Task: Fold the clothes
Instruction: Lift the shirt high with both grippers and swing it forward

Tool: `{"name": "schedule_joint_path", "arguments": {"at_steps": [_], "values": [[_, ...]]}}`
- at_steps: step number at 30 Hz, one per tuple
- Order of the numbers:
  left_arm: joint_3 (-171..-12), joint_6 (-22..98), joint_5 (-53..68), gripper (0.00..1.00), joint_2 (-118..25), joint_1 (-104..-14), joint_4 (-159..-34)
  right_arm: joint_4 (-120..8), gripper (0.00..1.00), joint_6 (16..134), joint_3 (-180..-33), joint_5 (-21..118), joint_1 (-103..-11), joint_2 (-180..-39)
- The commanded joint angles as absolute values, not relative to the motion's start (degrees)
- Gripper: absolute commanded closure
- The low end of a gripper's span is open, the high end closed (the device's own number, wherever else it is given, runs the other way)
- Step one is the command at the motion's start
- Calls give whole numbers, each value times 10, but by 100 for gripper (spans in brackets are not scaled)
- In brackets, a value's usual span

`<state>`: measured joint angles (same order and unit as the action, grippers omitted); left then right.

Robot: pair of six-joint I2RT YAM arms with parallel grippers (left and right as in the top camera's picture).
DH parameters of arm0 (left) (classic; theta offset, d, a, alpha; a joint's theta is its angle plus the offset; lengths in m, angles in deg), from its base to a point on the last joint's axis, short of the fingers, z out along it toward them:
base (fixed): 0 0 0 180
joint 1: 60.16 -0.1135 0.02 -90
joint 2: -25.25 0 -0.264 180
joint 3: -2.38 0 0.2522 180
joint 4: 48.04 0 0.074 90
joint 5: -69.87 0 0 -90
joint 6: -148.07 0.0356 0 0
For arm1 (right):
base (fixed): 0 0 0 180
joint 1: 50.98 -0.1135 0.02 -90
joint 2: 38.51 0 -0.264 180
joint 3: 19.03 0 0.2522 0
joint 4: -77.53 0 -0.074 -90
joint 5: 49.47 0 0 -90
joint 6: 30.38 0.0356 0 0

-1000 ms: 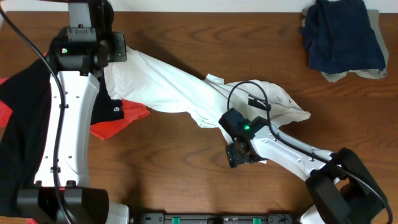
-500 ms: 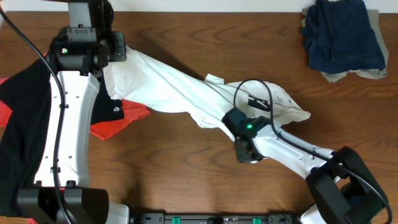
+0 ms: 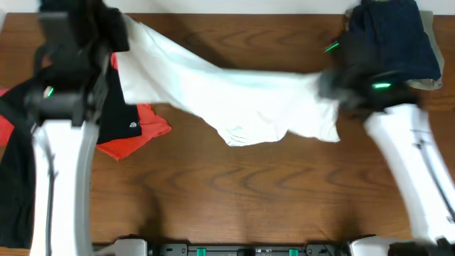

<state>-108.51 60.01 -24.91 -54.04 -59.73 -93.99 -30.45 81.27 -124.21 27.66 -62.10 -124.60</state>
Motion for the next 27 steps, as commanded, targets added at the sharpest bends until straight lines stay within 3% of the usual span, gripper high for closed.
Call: {"name": "schedule_joint_path", "arguments": {"at_steps": [1, 15, 27], "values": [[-1096, 606, -260, 94, -486, -601, -923, -297, 99, 761, -1323, 268, -563, -1220], [-1096, 611, -267, 94, -282, -601, -890, -233, 99, 705, -1497, 298, -425, -1075], [-1096, 626, -320, 94, -199, -601, -921, -233, 99, 657, -1501, 258, -417, -939]]}}
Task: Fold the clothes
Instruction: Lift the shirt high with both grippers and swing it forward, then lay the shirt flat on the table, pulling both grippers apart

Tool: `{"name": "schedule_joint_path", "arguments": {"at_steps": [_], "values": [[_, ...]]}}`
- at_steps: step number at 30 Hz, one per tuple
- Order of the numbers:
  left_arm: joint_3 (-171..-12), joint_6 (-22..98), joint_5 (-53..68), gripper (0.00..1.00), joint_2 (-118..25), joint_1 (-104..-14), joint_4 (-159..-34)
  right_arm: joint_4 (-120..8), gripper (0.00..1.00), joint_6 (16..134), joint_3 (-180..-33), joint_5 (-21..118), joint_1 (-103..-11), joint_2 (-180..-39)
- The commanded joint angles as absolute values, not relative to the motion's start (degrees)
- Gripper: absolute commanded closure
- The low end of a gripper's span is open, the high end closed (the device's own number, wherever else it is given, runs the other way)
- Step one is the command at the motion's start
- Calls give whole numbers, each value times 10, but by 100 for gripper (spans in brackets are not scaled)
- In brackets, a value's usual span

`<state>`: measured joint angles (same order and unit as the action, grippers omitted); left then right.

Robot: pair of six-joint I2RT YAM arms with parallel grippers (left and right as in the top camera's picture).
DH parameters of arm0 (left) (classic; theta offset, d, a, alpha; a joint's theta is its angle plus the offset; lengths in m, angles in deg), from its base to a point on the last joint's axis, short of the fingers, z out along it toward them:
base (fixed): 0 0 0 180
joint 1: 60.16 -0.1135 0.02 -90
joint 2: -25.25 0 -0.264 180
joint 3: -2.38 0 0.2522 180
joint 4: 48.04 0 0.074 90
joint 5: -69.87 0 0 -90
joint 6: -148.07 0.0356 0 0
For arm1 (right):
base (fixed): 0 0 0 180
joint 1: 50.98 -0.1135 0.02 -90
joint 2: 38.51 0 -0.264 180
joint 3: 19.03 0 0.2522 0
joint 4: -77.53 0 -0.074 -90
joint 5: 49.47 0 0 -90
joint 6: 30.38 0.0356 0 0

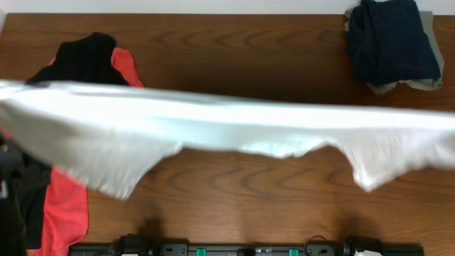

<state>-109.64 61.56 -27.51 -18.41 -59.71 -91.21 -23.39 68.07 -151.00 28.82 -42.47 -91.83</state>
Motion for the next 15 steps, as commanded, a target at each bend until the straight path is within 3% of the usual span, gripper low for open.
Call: {"name": "schedule_joint_path", "arguments": {"at_steps": [1, 15], "values": [[-1096, 626, -324, 94, -204, -601, -931, -233, 99, 657, -1500, 257, -417, -943], [-1094, 625, -363, 94, -456, -601, -1021, -264, 99, 642, -1475, 361, -419, -1212]]}}
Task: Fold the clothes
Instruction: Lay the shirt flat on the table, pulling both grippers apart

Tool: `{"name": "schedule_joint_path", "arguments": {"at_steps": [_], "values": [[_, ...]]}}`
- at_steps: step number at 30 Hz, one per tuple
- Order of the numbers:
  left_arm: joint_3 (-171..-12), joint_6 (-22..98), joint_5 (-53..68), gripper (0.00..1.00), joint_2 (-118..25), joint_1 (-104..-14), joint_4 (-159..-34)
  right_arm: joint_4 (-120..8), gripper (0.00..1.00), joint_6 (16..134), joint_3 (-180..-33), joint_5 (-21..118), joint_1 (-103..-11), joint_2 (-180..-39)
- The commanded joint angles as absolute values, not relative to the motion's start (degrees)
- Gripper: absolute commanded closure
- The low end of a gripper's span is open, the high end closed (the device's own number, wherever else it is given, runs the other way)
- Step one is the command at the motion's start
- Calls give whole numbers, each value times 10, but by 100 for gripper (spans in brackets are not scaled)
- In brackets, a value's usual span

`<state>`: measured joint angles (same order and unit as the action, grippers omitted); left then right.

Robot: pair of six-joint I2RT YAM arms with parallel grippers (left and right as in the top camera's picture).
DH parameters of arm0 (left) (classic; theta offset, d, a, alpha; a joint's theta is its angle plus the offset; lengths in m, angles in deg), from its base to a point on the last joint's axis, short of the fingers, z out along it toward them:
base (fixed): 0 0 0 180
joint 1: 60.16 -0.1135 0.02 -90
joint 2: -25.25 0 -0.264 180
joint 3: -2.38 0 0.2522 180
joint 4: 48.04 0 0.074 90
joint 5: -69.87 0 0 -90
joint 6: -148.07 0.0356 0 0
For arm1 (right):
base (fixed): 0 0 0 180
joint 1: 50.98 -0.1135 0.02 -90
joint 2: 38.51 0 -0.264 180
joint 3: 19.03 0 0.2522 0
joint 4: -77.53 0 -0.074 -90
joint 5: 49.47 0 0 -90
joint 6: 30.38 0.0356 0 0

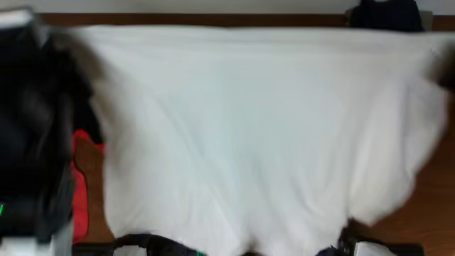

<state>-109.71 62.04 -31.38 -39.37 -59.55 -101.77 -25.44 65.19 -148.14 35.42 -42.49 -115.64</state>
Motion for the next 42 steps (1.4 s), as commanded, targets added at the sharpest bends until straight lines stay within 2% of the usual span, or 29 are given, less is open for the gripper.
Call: {"name": "schedule_joint_path", "arguments": {"at_steps": [1, 7, 13, 17, 21, 27, 37, 42], "values": [[-1094, 625, -363, 94, -482, -601, -1021, -273, 99, 640, -1475, 370, -421, -1241], [-1094, 626, -363, 94, -655, -604, -961, -339, 99, 636, -1475, 403, -439, -1407], [-1094, 642, -363, 94, -821, -604, -784, -475, 99, 637, -1475, 417, -466, -1561], [-1094, 656, -363, 94, -895, -604, -667, -560, 99, 650, -1475, 414, -485, -1616], [-1094, 656, -363, 94, -923, -604, -629, -607, 99, 654, -1475, 412, -493, -1630], [-1094, 656, -363, 94, -915, -605, -677, -545, 99, 664, -1475, 419, -496, -1626], [-1094, 653, -356, 94, -899, -605, -926, -334, 99, 662, -1475, 421, -495, -1622], [-1083, 653, -356, 94, -899, -605, -973, -292, 99, 658, -1473, 411, -494, -1623]]}}
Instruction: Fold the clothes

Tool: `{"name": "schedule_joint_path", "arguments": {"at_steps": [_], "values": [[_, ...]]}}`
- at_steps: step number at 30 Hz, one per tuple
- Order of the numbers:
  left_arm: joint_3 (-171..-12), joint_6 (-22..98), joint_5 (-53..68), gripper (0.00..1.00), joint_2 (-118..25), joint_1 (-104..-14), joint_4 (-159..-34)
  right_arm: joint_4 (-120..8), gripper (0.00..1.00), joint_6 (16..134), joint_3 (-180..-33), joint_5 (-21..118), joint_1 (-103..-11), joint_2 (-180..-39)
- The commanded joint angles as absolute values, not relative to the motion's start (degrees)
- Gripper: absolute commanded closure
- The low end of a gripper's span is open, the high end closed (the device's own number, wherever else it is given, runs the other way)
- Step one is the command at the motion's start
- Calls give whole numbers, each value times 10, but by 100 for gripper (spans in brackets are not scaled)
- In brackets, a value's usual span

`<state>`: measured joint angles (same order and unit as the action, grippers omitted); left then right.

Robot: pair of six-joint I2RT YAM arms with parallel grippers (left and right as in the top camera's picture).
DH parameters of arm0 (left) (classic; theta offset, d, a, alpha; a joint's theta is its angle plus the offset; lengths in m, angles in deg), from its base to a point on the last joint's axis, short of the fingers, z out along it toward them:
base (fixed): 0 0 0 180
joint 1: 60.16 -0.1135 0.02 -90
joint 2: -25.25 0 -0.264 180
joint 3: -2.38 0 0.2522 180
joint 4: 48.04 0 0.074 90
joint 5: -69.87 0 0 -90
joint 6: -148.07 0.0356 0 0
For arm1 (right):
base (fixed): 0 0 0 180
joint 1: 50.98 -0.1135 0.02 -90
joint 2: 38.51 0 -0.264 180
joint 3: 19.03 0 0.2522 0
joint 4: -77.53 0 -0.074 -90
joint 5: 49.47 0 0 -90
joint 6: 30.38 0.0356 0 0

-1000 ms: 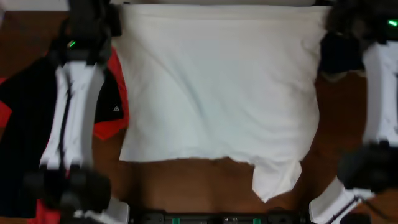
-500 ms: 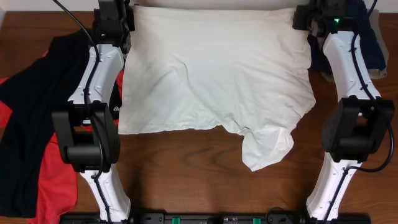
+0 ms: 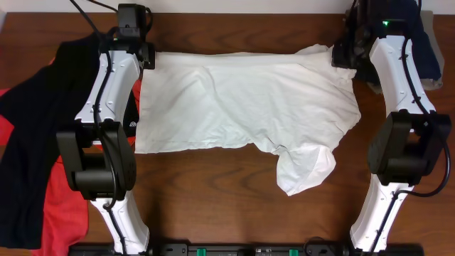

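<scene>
A white T-shirt lies spread across the far middle of the brown table. Its top edge runs fairly straight between my two grippers. My left gripper sits at the shirt's far left corner, and the cloth there appears pinched. At the far right corner is my right gripper, apparently shut on the cloth by a bunched sleeve. A rumpled flap of the shirt hangs lower at the near right. The wrists hide the fingertips of both grippers.
A black garment lies over a red one along the left side, partly under my left arm. Behind my right arm, a navy garment pile sits at the far right corner.
The shirt was a blurred sheet filling nearly the whole view. It now lies flat on the far half of the table, with both grippers low at its far corners.
First the shirt hung stretched and sagging between my two grippers over the far part of the table. Then it spanned the whole view as a band, then as a broad sheet. Now it rests spread on the table with both grippers at its top corners.
</scene>
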<state>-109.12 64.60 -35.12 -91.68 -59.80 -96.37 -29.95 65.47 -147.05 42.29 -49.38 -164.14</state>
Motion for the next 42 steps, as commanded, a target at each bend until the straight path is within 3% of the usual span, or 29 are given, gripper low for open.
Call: {"name": "schedule_joint_path", "arguments": {"at_steps": [1, 7, 10, 12, 13, 15, 19, 29, 37, 42], "values": [[-1081, 653, -350, 94, -899, -605, -980, -285, 99, 658, -1471, 407, -494, -1624], [-1057, 653, -311, 94, -899, -605, -994, -283, 98, 658, -1432, 408, -494, -1624], [-1042, 653, -311, 93, -899, -605, -995, -292, 91, 658, -1399, 408, -494, -1624], [-1035, 653, -311, 71, -899, -605, -995, -298, 73, 658, -1376, 408, -494, -1624], [-1032, 653, -311, 53, -899, -605, -995, -298, 63, 658, -1369, 408, -494, -1624], [-1028, 653, -311, 19, -899, -605, -995, -297, 54, 658, -1361, 408, -494, -1624], [-1031, 654, -312, 1, -894, -605, -998, -302, 46, 658, -1368, 424, -494, -1617], [-1056, 597, -310, 2, -713, -605, -1058, -269, 27, 658, -1402, 464, -493, -1481], [-1056, 500, -293, 2, -613, -605, -1203, -155, 29, 717, -1368, 438, -505, -1365], [-985, 381, -294, 2, -616, -605, -1247, -170, 30, 775, -1239, 425, -522, -1308]]}}
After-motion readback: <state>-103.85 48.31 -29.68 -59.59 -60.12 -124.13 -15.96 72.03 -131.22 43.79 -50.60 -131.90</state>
